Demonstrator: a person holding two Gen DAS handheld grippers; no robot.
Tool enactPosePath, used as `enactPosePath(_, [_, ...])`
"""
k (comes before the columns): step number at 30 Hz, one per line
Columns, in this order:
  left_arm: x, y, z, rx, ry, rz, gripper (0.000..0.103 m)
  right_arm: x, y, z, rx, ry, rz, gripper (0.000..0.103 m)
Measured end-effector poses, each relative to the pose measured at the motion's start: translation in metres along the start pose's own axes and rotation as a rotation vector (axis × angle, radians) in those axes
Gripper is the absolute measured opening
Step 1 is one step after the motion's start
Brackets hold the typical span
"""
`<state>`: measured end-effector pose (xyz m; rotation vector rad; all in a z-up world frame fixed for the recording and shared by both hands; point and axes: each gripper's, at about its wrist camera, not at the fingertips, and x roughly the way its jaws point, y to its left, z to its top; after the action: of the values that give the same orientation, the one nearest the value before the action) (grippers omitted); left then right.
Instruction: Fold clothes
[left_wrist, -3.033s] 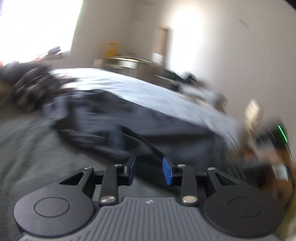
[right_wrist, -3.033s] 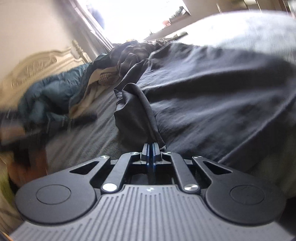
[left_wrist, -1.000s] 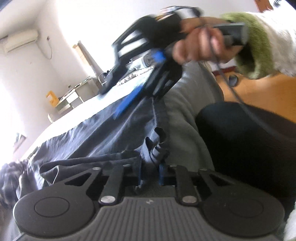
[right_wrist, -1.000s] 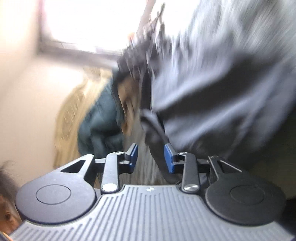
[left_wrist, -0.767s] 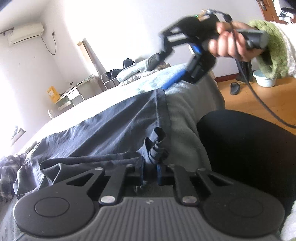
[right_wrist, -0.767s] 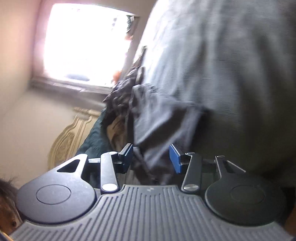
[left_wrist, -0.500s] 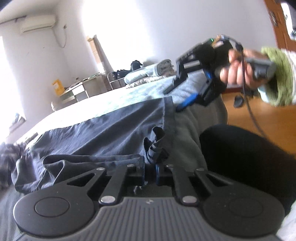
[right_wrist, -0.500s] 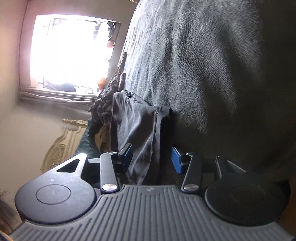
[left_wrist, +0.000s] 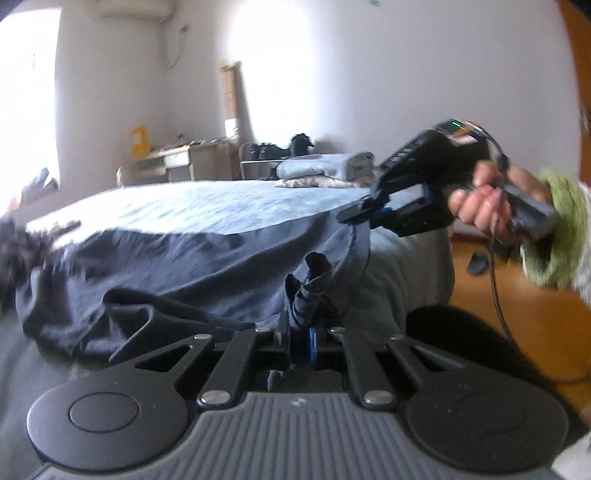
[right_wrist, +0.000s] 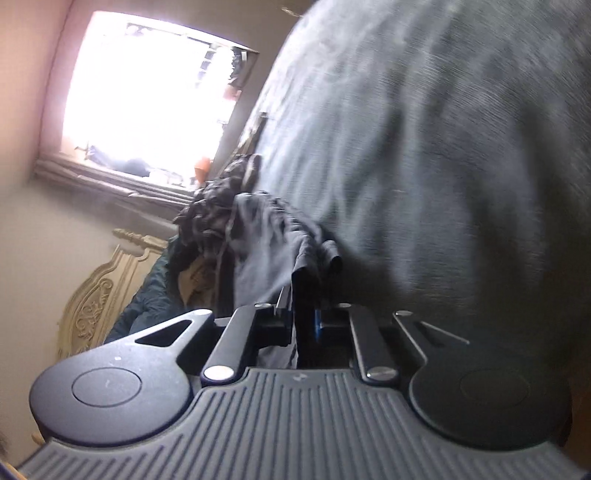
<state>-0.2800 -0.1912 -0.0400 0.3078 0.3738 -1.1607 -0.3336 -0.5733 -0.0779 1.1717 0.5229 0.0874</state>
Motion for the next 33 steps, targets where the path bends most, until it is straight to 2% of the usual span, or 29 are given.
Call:
enactPosePath(7, [-0.012,0.043,0.003,-0.265,-0.041,-0.022,0.009,0.009,0.032,0.011,-0.025,-0.004,0.014,0.008])
enactPosePath(18, [-0.024,0.109,0.003,-0.494,-0.078,-0.025,0.008,0.059,0.078,0.028,-0.056,0.008,0.021,0.007])
enactPosePath(33, [-0.015,0.200,0.007,-0.675,-0.126,0.038,0.008,0.149,0.114,0.069,-0.079,0.041,0.040,0.005])
